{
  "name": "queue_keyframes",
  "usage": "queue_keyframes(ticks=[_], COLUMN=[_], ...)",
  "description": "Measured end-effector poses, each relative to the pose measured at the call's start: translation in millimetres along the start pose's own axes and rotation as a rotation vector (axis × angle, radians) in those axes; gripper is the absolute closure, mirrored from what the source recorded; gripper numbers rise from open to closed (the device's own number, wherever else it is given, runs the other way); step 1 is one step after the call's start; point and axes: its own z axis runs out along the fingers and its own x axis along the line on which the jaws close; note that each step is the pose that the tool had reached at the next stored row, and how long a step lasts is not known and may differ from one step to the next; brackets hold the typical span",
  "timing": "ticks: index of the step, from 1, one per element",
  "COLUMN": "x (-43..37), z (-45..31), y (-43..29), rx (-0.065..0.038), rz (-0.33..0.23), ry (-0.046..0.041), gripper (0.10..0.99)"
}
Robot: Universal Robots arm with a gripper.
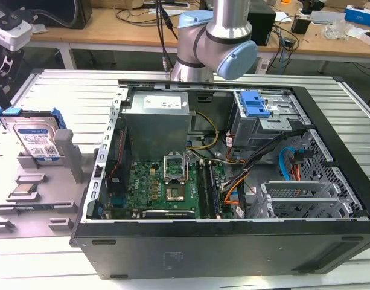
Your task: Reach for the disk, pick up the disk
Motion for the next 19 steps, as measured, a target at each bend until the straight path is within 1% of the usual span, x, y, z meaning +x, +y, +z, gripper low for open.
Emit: queue_keyframes(ticks=[10,18,19], x=[0.0,0.0,0.0], z=[0.1,0.0,0.0], y=[0.0,0.0,0.0], rx=[0.000,0.000,0.000], rz=[-0.080,-0.184,-0.189], ry=[0.0029,0.0070,0.0072], gripper=[0.980,0.980,0.980])
